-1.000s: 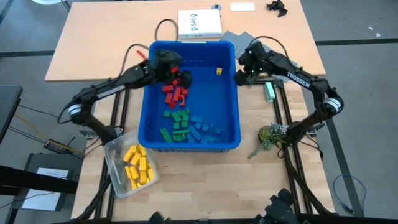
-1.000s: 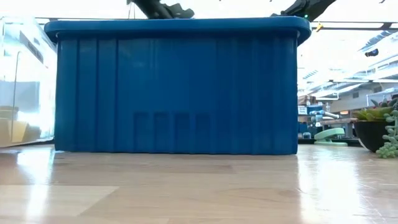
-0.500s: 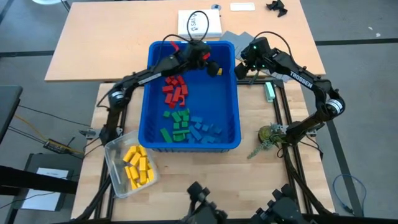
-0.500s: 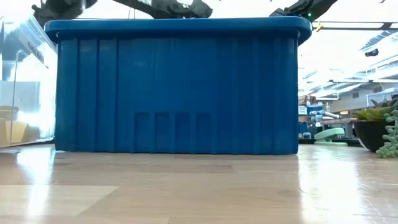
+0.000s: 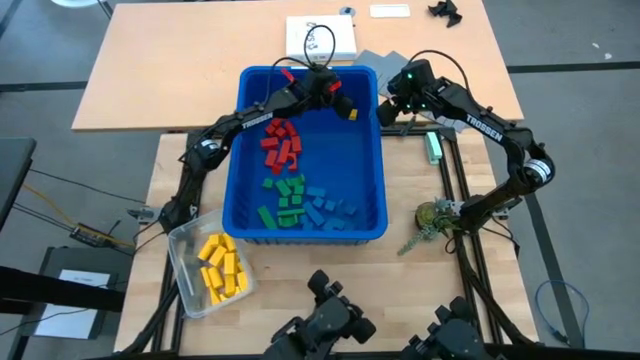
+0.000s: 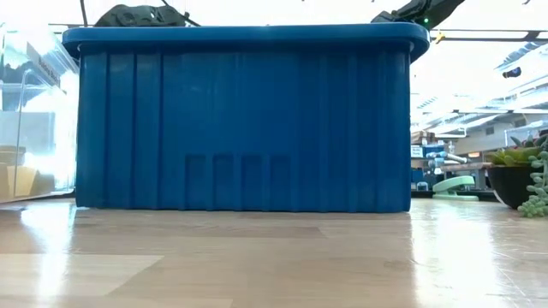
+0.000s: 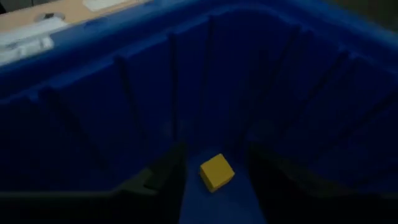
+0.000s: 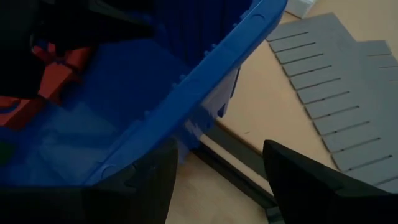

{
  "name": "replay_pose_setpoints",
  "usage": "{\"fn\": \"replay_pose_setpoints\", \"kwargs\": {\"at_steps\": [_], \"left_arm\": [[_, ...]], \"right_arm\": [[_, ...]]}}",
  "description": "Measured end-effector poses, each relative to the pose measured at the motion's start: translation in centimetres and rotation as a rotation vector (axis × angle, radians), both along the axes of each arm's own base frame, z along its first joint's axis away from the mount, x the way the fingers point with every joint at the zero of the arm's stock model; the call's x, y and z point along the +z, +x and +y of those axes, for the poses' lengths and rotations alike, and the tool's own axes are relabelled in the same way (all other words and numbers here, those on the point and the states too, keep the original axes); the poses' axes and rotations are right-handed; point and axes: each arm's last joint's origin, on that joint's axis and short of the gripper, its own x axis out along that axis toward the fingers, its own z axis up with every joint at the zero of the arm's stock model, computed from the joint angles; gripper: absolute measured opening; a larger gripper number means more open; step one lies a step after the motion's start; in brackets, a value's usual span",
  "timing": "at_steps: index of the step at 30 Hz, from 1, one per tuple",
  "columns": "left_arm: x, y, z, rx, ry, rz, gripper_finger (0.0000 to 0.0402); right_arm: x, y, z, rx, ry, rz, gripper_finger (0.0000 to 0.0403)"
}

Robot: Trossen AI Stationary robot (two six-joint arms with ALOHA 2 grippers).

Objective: Sort Items/Unsort Items

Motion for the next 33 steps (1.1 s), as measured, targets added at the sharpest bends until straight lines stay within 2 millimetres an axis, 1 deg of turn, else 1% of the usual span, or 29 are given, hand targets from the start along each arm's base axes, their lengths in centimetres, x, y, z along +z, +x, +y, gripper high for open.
{"fn": "replay_pose_setpoints", "kwargs": {"at_steps": [3,8,10,14,16,19,23,25,28,30,33], "left_arm": [[-0.2,0.0,0.3,0.005,0.006,-0.007,0.0164],[-1.3,0.0,1.3,0.028,0.010,-0.014,0.0157],[-2.1,0.3,1.5,0.013,0.003,-0.025,0.0157],[-4.2,1.2,1.6,-0.016,-0.016,-0.016,0.0156],[-4.8,1.6,1.7,-0.024,-0.004,-0.034,0.0152],[-5.1,1.9,2.0,-0.032,0.023,-0.075,0.0136],[-6.2,2.4,2.3,-0.058,0.050,-0.096,0.0106],[-7.1,2.7,2.4,-0.089,0.072,-0.079,0.0092],[-8.7,3.3,2.7,-0.113,0.055,-0.065,0.0074],[-8.9,3.7,3.0,-0.118,0.045,-0.064,0.0066],[-8.5,4.1,3.4,-0.122,0.044,-0.083,0.0058]], "right_arm": [[0.0,0.1,0.0,0.014,0.008,-0.011,0.0238],[0.0,0.1,0.0,0.016,0.009,-0.013,0.0238],[0.0,0.1,0.0,0.017,0.009,-0.013,0.0238],[0.0,0.1,0.0,0.017,0.009,-0.014,0.0238],[0.0,0.2,0.1,0.021,0.009,-0.013,0.0238],[0.0,0.4,0.2,0.026,0.003,-0.014,0.0238],[0.1,0.8,0.4,0.031,-0.013,-0.015,0.0238],[0.1,0.9,0.5,0.035,-0.016,-0.016,0.0238],[0.1,0.9,0.5,0.036,-0.015,-0.017,0.0238],[0.1,0.9,0.5,0.037,-0.018,-0.016,0.0238],[0.2,0.8,0.5,0.034,-0.023,-0.011,0.0238]]}}
